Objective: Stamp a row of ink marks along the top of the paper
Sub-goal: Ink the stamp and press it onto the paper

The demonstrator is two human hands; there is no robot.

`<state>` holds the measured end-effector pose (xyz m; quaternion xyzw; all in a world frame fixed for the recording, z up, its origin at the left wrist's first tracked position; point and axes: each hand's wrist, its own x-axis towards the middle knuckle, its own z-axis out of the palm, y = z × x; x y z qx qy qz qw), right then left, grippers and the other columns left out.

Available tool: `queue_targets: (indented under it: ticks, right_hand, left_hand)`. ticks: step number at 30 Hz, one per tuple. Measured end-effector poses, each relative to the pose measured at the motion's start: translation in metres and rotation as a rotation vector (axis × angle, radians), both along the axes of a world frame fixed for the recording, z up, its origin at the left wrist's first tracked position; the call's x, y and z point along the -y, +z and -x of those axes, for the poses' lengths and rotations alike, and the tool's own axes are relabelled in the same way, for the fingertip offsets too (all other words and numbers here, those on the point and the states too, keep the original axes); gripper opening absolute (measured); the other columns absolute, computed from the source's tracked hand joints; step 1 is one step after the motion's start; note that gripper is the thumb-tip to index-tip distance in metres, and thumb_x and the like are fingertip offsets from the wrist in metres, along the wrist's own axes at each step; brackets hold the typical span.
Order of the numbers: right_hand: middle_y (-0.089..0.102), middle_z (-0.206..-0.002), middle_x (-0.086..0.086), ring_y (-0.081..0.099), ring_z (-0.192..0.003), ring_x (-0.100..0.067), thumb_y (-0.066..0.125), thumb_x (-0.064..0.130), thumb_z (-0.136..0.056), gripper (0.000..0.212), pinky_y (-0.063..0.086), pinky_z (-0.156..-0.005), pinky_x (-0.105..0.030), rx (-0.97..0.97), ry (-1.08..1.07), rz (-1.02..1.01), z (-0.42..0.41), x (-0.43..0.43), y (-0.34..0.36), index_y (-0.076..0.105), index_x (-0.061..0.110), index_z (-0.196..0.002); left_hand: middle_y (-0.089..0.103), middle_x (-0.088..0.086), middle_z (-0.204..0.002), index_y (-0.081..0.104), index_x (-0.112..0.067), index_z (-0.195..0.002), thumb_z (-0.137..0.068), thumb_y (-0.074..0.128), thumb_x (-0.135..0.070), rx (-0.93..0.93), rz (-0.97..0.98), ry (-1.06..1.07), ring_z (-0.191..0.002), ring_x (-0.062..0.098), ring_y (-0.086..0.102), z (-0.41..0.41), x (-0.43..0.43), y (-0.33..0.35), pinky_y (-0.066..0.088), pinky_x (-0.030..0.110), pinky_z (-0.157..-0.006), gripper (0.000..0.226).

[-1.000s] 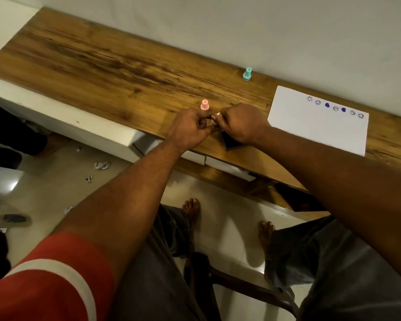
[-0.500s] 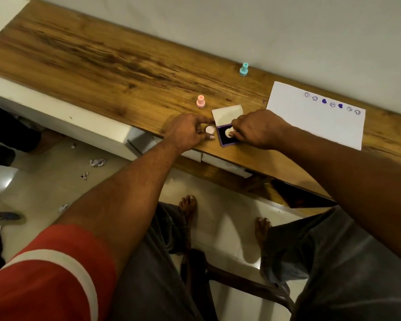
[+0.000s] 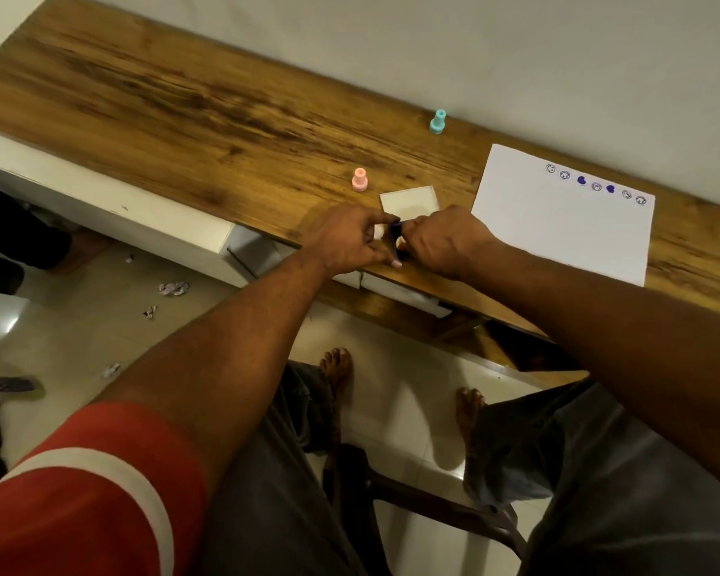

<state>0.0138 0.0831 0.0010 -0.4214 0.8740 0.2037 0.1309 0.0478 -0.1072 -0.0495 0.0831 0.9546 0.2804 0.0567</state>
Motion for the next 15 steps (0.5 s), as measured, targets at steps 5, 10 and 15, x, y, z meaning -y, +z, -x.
queue_targets:
  ticks: [5, 10, 15]
  right_hand:
    - [0.06, -0.138, -0.014, 0.061, -0.124, -0.034, 0.065, 0.026, -0.099, 0.049, 0.053, -0.1, -0.045, -0.01, -0.035, -0.166, -0.003, 0.011, -0.006, 0.048, 0.012, -0.143]
    - [0.063, -0.134, -0.012, 0.061, -0.124, -0.033, 0.06, 0.032, -0.102, 0.041, 0.05, -0.101, -0.044, -0.001, 0.027, -0.248, 0.0, 0.021, -0.004, 0.056, 0.013, -0.138]
    - [0.06, -0.137, -0.014, 0.06, -0.126, -0.034, 0.057, 0.028, -0.103, 0.043, 0.048, -0.104, -0.045, 0.047, -0.058, -0.155, 0.0, 0.011, -0.01, 0.051, 0.01, -0.141]
  left_hand:
    - [0.073, -0.004, -0.088, 0.07, -0.032, -0.135, -0.081, 0.081, -0.058, 0.017, 0.019, 0.053, -0.078, 0.014, 0.062, 0.002, -0.01, -0.006, 0.04, 0.025, -0.063, 0.061]
    - [0.077, -0.001, -0.108, 0.071, -0.031, -0.131, -0.084, 0.081, -0.046, 0.101, 0.044, 0.109, -0.093, 0.019, 0.07, 0.007, -0.018, 0.003, 0.054, 0.03, -0.078, 0.051]
    - [0.066, -0.01, -0.084, 0.069, -0.03, -0.127, -0.071, 0.09, -0.052, 0.144, 0.118, 0.088, -0.079, 0.015, 0.063, 0.012, -0.024, 0.014, 0.042, 0.025, -0.066, 0.064]
